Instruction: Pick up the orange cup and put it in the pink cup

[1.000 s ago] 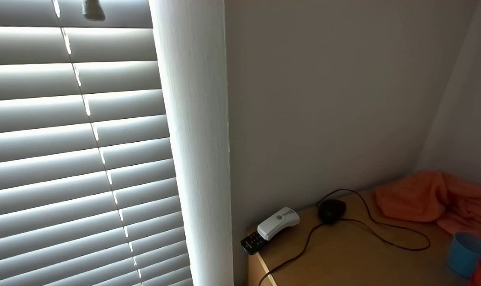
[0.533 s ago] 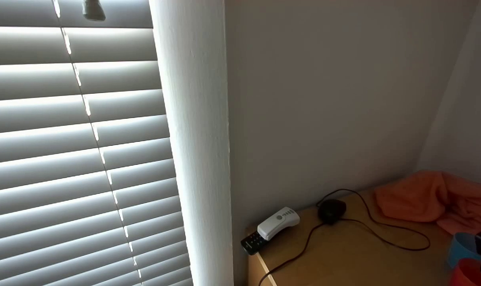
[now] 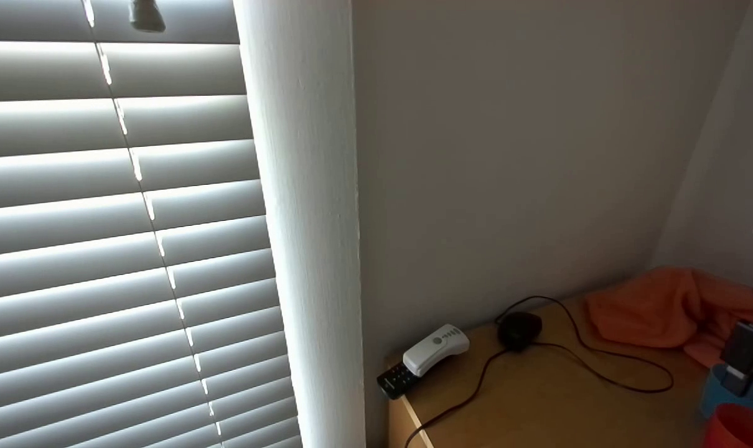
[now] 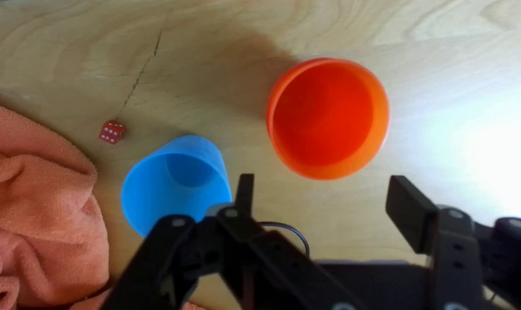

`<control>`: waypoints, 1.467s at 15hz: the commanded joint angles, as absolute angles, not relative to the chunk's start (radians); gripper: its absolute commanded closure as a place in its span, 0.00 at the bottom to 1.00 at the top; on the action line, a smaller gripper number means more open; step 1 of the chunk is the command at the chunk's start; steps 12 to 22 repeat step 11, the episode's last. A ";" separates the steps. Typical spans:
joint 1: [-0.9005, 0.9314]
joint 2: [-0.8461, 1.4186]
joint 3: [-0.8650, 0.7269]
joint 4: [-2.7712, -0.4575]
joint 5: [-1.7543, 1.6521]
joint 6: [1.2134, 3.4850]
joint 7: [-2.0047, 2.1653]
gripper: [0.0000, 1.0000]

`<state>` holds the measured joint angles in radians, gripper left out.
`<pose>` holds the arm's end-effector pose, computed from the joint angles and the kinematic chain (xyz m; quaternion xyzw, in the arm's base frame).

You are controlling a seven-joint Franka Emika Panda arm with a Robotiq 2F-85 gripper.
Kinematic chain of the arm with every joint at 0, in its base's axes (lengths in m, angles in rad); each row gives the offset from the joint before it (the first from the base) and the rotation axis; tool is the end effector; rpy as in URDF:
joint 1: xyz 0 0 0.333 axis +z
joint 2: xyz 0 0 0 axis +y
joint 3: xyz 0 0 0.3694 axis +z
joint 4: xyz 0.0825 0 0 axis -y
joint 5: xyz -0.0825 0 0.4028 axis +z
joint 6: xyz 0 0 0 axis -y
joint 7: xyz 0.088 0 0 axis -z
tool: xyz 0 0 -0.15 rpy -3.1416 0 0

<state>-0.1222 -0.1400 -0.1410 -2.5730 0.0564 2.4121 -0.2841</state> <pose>0.4254 -0.1114 0.3058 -0.9995 0.0100 0.0033 0.0304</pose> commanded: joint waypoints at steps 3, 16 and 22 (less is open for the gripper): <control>-0.118 -0.299 -0.122 -2.591 0.040 2.263 -0.156 0.00; -0.116 -0.305 -0.124 -2.573 0.025 2.246 -0.122 0.00; -0.116 -0.305 -0.124 -2.573 0.025 2.246 -0.122 0.00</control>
